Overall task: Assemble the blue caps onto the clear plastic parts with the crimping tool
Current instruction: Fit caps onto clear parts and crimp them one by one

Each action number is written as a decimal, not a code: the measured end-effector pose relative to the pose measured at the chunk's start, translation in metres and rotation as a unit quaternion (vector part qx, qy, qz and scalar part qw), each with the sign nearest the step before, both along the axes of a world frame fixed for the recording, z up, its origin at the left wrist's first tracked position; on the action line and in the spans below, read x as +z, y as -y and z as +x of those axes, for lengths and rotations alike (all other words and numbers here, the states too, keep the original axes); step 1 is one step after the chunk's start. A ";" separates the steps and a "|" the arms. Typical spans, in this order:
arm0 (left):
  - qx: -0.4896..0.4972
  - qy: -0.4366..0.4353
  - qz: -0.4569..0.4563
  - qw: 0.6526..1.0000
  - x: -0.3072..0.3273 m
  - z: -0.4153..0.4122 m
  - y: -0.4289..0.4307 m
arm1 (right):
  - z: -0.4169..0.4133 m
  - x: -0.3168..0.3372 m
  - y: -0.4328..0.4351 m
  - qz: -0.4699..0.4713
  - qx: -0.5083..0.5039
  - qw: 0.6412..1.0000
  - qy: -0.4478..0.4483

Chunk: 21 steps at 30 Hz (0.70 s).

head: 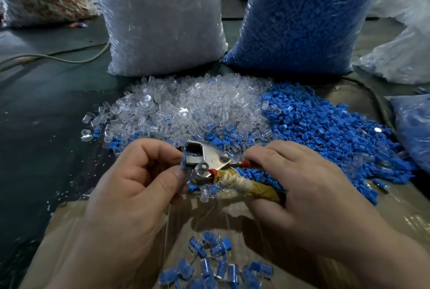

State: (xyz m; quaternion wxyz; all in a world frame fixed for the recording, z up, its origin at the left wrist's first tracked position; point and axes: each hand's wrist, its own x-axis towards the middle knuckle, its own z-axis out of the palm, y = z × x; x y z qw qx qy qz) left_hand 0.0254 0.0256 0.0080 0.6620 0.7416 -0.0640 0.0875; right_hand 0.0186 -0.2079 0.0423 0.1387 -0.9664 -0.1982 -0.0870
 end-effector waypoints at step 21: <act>-0.033 -0.136 0.099 0.985 0.007 -0.012 0.022 | 0.018 -0.007 0.007 -0.105 -0.147 0.982 -0.056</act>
